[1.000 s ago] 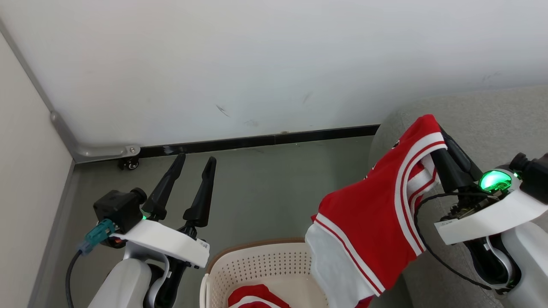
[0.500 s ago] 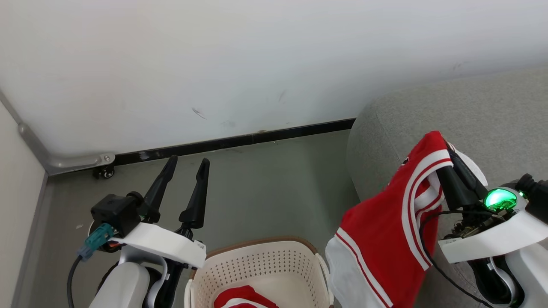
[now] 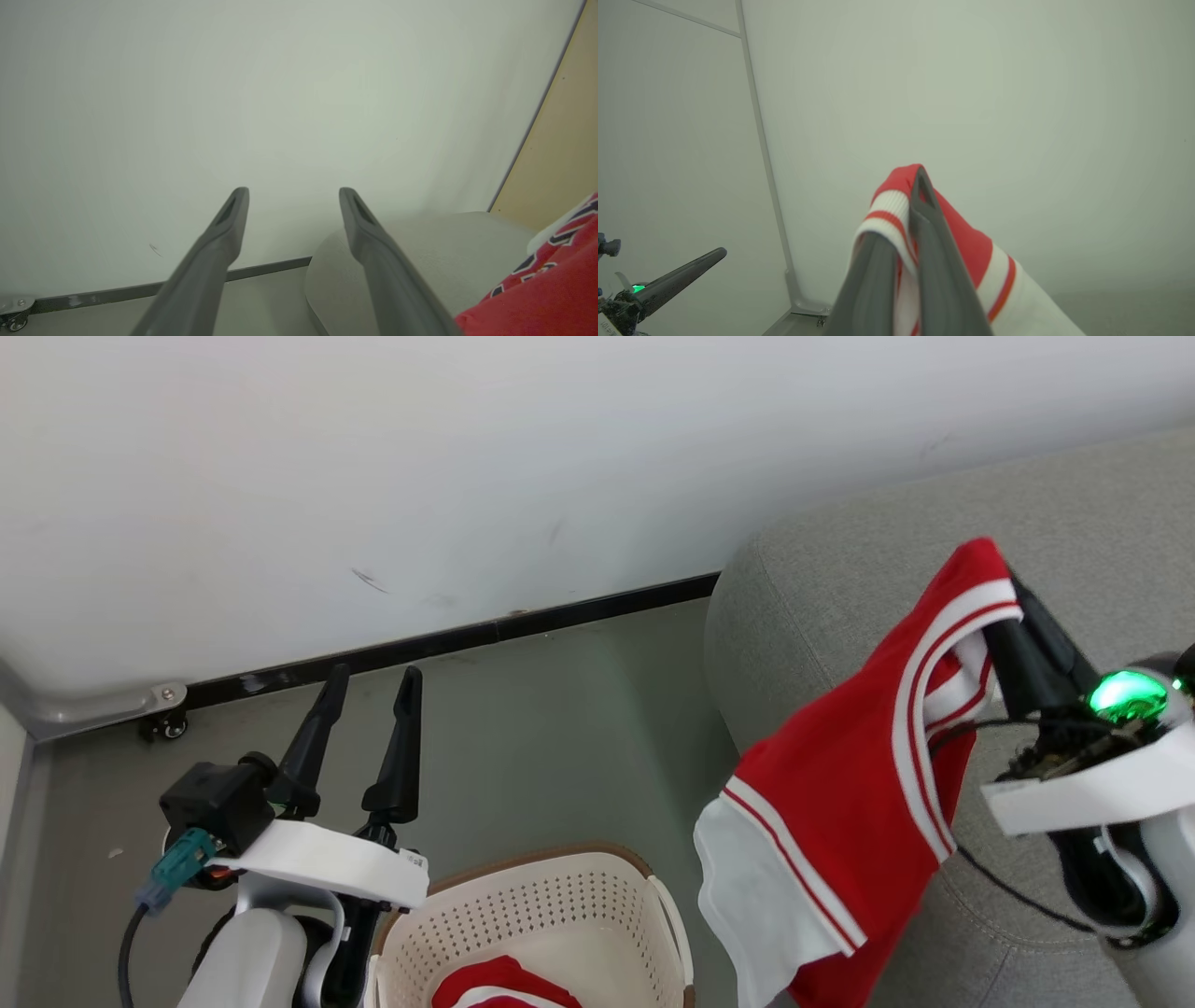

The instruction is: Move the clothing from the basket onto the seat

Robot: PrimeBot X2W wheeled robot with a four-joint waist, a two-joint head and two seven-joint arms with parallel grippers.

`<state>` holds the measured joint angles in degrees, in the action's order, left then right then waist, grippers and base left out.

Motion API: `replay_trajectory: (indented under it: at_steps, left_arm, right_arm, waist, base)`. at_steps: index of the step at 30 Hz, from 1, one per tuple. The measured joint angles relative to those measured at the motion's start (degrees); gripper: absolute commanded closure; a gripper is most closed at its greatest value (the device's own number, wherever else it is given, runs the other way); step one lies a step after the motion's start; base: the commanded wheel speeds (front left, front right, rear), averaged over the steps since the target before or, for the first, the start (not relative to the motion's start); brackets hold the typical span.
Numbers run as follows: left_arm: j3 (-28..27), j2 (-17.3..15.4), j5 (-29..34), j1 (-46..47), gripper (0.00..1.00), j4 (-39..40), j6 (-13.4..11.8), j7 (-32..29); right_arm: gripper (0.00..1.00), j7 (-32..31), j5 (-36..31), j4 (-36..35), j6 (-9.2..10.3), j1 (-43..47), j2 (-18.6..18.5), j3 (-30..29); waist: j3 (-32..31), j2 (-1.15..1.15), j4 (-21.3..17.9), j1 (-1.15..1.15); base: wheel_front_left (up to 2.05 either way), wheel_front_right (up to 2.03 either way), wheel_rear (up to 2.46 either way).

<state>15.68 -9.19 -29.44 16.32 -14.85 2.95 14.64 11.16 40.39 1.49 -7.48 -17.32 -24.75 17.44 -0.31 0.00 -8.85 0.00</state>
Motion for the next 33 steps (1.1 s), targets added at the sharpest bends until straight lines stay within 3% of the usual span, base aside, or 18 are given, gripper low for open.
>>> replay_trajectory:
  at_steps: [11,23,33]
  left_arm:
    - [-3.5,-1.5,2.2,0.0,0.0,4.1,-2.1,0.0]
    - [-4.1,-1.8,4.5,-1.0,0.0,8.7,-3.5,0.0]
    - [-4.4,-3.1,5.7,-1.0,0.0,12.1,-4.0,0.0]
  right_arm:
    - [1.0,-6.7,2.9,1.5,0.0,-17.6,-2.2,-8.5]
    - [1.0,-13.5,2.7,11.8,0.01,-33.8,-8.2,-19.0]
    - [1.0,-16.7,1.0,20.1,0.01,-41.4,-12.6,-22.9]
  waist:
    - [2.8,0.0,-3.0,0.0]
    - [7.0,0.0,-5.0,0.0]
    - [10.7,0.0,-5.3,0.0]
  base:
    - [0.0,0.0,0.0]
    - [0.0,0.0,0.0]
    - [0.0,0.0,0.0]
